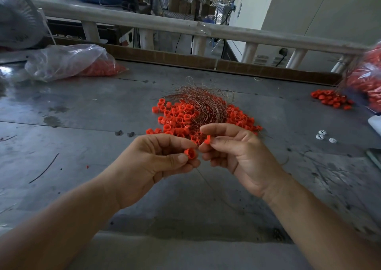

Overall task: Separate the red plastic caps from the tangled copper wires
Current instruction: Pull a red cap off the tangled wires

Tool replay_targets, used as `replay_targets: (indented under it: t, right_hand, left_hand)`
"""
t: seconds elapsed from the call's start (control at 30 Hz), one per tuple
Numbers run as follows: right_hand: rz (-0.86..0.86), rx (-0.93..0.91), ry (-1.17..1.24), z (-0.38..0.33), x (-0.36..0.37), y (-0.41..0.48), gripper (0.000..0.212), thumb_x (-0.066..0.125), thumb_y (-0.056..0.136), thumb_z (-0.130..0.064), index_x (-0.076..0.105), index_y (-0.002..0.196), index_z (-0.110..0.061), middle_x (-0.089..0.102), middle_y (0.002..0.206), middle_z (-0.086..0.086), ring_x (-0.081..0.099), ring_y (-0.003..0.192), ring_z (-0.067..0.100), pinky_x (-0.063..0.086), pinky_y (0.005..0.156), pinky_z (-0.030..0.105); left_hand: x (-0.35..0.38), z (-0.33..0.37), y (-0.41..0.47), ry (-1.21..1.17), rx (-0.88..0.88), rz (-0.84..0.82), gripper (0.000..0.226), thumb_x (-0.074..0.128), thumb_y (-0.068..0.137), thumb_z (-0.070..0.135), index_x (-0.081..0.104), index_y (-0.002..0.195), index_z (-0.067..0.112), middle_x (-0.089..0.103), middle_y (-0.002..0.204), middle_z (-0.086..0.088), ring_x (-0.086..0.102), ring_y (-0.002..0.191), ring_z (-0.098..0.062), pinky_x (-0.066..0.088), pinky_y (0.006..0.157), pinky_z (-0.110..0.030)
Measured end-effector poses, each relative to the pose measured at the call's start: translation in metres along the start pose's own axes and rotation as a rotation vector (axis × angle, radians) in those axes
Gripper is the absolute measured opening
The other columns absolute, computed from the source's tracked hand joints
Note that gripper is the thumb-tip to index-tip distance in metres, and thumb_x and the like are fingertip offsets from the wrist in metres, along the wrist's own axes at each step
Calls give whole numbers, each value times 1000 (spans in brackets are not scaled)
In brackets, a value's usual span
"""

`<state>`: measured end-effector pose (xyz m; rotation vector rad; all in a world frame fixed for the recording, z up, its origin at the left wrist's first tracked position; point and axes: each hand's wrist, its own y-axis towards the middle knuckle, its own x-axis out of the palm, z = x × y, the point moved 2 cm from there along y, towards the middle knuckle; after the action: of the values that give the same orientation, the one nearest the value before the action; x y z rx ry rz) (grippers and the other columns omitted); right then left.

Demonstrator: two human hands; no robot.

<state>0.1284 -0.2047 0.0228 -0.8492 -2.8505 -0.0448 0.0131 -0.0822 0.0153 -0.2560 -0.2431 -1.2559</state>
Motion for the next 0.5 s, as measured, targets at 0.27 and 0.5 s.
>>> replay_targets:
  t: [0.27, 0.5]
  right_hand:
    - [14, 37, 49, 1, 1, 0, 16, 60, 68, -19, 61, 81, -11, 68, 66, 2, 65, 58, 11, 48, 49, 18]
    - [8, 3, 91, 2, 1, 0, 16, 60, 67, -16, 68, 81, -15, 66, 64, 2, 62, 57, 8, 49, 50, 17]
  left_hand:
    - [0, 1, 0, 9, -1, 3, 22, 60, 60, -1, 75, 73, 10, 72, 75, -12, 71, 71, -20, 54, 59, -19]
    - [1, 1, 0, -3, 14, 35, 23, 59, 59, -3, 75, 71, 8, 71, 73, -11, 71, 68, -20, 54, 58, -19]
